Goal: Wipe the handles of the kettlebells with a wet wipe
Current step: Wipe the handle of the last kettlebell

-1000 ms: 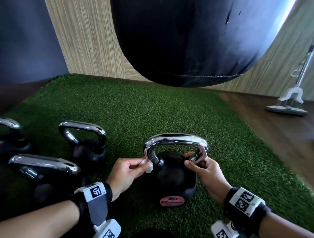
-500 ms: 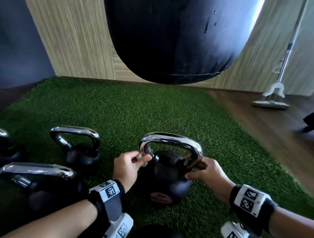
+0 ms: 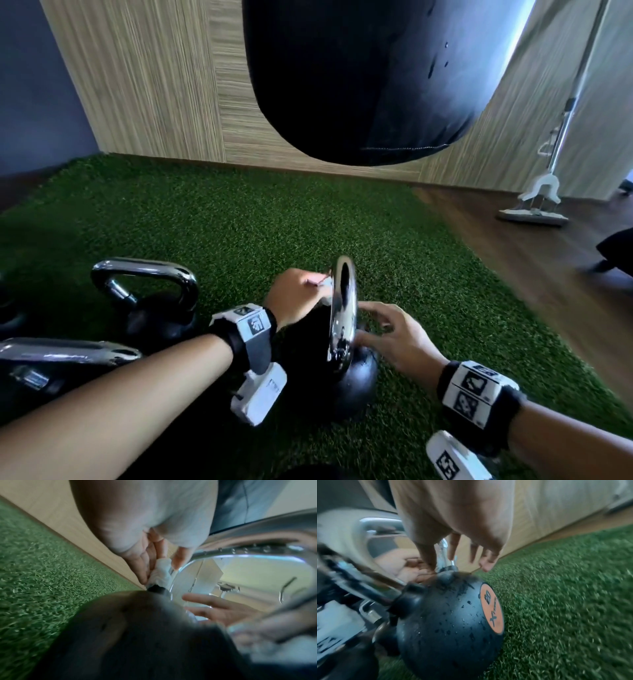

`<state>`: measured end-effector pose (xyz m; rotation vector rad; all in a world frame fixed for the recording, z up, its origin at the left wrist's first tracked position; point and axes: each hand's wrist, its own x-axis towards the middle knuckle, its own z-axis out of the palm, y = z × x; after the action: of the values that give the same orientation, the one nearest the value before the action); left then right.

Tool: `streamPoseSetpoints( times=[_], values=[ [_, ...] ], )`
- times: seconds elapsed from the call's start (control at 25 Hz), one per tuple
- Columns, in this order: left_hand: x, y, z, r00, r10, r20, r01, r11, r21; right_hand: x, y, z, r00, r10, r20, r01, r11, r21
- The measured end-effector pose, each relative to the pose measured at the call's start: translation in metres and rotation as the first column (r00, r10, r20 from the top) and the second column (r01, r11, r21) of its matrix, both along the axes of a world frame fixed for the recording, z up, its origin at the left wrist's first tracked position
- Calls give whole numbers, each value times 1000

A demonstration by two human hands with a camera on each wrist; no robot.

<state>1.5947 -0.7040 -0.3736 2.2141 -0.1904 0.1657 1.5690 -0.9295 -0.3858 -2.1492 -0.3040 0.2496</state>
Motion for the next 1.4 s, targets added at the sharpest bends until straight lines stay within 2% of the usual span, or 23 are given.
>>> streamPoseSetpoints(
  times=[0.12,0.24,0.32,0.4,0.48,0.56,0.64,0.76,0.84,0.96,1.08,1.2,1.28,1.32,1.4],
  values=[
    [-12,0,-17,996,22,82,-24,999,30,14,14,-43,963,55,-264,-13,987,157],
    [-5,-6,-12,987,54,151,-71,991,110,31,16,-80,952,42,-302,26,976,218],
    [-1,-10,-6,980,91,178,-102,993,56,37,15,-88,951,37,-306,33,974,222],
    [2,-15,-6,979,147,140,-140,988,-62,35,17,-84,954,20,-300,62,964,260],
    [5,-11,-7,987,145,71,-140,988,-70,34,19,-80,953,52,-300,44,951,305],
    [9,-4,6,993,57,-107,-77,976,-201,32,19,-77,949,70,-308,42,939,341],
    [9,0,21,973,-7,-233,-86,917,-390,28,19,-74,954,69,-292,42,933,358],
    [1,-5,37,970,-1,-245,-146,801,-581,25,19,-70,958,77,-275,40,917,397],
    [-4,-5,40,963,-23,-268,-168,727,-666,24,21,-65,955,100,-280,35,898,439],
    [-16,3,42,948,-92,-306,-171,665,-727,22,20,-62,955,118,-273,21,888,459],
    [-27,14,48,924,-217,-316,-79,698,-712,22,20,-62,954,124,-275,21,882,471],
    [-25,12,51,935,-159,-316,-103,733,-672,22,20,-63,957,129,-258,14,873,487],
    [-29,11,51,930,-139,-341,-151,700,-698,22,20,-63,959,128,-252,12,872,489],
    [-34,13,50,915,-180,-361,-143,692,-708,21,20,-63,959,132,-252,10,870,493],
    [-48,22,48,862,-331,-383,-19,734,-679,20,20,-60,959,142,-247,-2,870,493]
  ],
)
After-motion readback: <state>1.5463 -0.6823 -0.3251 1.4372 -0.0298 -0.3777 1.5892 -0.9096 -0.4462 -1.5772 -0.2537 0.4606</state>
